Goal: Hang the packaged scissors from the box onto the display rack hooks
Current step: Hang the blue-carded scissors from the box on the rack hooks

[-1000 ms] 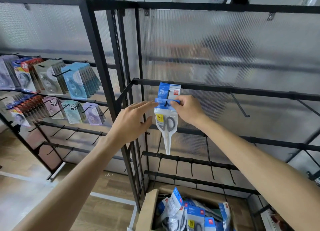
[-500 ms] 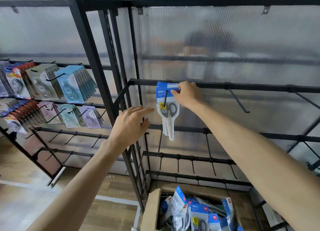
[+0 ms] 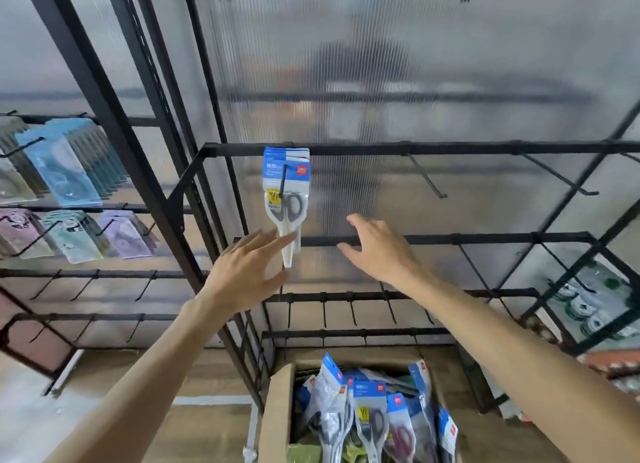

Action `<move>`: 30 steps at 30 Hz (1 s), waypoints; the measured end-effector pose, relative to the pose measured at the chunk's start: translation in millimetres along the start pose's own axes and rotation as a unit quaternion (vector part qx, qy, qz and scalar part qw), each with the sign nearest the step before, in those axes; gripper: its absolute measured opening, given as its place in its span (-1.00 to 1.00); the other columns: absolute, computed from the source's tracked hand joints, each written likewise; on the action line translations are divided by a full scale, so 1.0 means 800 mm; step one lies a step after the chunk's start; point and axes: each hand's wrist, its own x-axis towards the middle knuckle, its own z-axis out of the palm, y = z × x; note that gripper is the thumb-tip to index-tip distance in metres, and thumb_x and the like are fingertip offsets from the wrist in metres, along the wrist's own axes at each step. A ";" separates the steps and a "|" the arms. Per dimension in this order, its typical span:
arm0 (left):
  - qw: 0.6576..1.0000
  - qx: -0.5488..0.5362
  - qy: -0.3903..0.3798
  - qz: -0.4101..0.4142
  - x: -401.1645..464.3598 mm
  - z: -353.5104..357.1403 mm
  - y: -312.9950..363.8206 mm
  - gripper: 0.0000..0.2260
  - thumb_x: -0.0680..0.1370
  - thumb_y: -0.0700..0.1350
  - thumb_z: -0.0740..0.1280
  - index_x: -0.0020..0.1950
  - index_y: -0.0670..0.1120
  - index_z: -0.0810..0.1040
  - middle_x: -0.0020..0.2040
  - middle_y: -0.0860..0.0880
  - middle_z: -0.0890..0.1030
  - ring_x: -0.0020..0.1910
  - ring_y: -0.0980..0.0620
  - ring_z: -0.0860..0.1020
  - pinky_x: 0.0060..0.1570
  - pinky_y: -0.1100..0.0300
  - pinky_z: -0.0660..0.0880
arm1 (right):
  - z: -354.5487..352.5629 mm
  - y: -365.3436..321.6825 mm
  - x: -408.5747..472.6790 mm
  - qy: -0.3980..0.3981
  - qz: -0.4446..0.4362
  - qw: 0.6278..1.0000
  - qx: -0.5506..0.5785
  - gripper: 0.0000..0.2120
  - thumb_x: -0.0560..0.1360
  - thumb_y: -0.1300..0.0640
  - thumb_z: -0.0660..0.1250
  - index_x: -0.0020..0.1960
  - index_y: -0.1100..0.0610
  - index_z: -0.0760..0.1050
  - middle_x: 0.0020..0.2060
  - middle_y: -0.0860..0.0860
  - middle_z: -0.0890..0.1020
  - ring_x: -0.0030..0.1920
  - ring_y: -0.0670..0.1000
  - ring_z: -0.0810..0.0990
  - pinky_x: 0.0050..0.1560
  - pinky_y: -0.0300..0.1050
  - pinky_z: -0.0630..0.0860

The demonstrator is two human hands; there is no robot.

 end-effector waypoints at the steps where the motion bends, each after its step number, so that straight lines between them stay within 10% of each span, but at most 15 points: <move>1: 1.000 -0.002 -0.007 -0.001 0.001 0.009 0.004 -0.38 0.57 0.19 0.28 0.58 0.27 0.08 0.57 0.04 0.26 0.56 -0.01 0.18 0.48 -0.08 0.25 | 0.008 0.003 -0.013 0.005 -0.016 1.000 -0.007 -0.43 0.59 -0.06 0.34 0.50 0.15 0.29 0.25 0.10 0.60 0.12 0.05 0.64 0.02 -0.16 0.56; 13: 0.971 -0.073 -0.227 0.023 -0.118 0.234 0.077 -0.39 0.52 0.13 0.30 0.54 0.27 0.18 0.52 0.09 0.34 0.49 0.02 0.32 0.43 0.08 0.30 | 0.176 0.125 -0.272 -0.233 0.135 0.963 -0.014 -0.27 0.58 -0.12 0.26 0.60 0.14 0.05 0.39 0.11 0.49 0.30 0.13 0.52 0.17 0.07 0.54; 22: 0.918 -0.098 -0.383 -0.034 -0.162 0.345 0.123 -0.35 0.55 0.07 0.32 0.58 0.21 0.12 0.52 0.03 0.33 0.45 0.02 0.36 0.36 0.13 0.33 | 0.227 0.155 -0.357 -0.262 0.174 0.948 0.040 -0.40 0.55 -0.23 0.05 0.42 0.16 0.31 0.13 0.12 0.63 0.09 0.15 0.64 -0.05 0.08 0.59; 30: 0.900 -0.049 -0.431 -0.041 -0.110 0.417 0.153 -0.30 0.58 -0.04 0.32 0.62 -0.03 0.01 0.56 -0.10 0.19 0.46 -0.14 0.33 0.29 -0.06 0.44 | 0.249 0.176 -0.392 -0.284 0.203 0.935 0.059 -0.34 0.58 -0.11 0.27 0.57 0.08 0.13 0.31 0.05 0.55 0.22 0.09 0.58 0.04 -0.06 0.50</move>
